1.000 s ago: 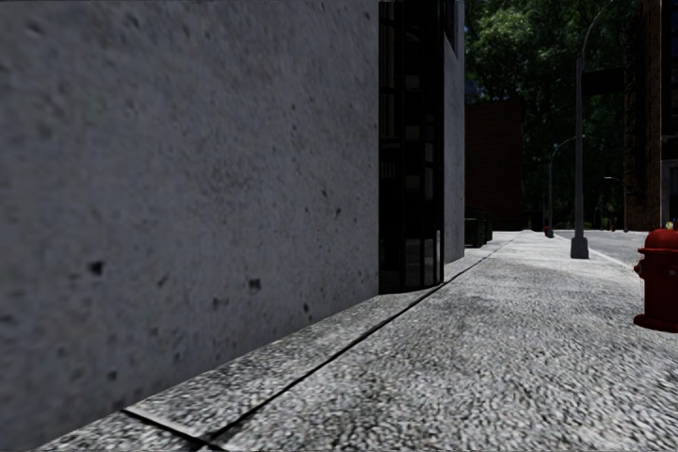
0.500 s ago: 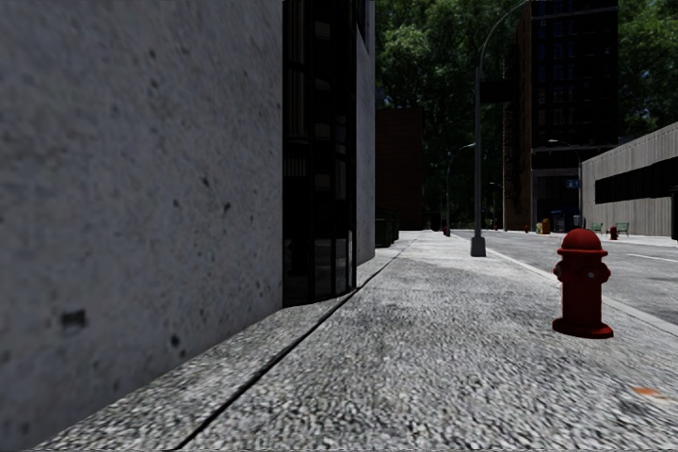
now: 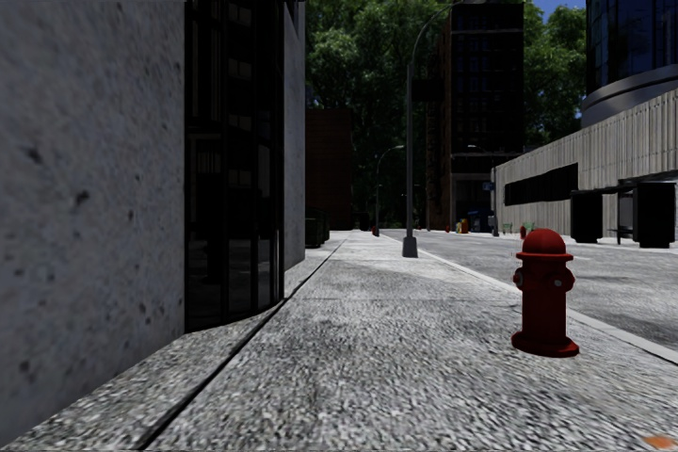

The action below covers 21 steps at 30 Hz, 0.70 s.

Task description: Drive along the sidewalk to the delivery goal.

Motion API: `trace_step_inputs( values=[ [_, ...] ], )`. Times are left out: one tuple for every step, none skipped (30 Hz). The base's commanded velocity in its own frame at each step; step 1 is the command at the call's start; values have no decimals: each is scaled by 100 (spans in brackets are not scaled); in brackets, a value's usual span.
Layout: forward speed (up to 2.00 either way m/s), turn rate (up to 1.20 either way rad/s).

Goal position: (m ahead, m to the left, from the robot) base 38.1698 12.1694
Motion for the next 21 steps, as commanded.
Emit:
trace_step_inputs(
  values=[
    [133,0],
    [133,0],
    [133,0],
    [133,0],
    [133,0],
    [133,0],
    [133,0],
    [133,0],
    [133,0],
    [133,0],
    [133,0],
    [133,0],
    [144,0],
    [165,0],
    [178,0],
    [178,0],
    [184,0],
    [189,0],
    [200,0],
    [200,0],
    [200,0]
  ],
)
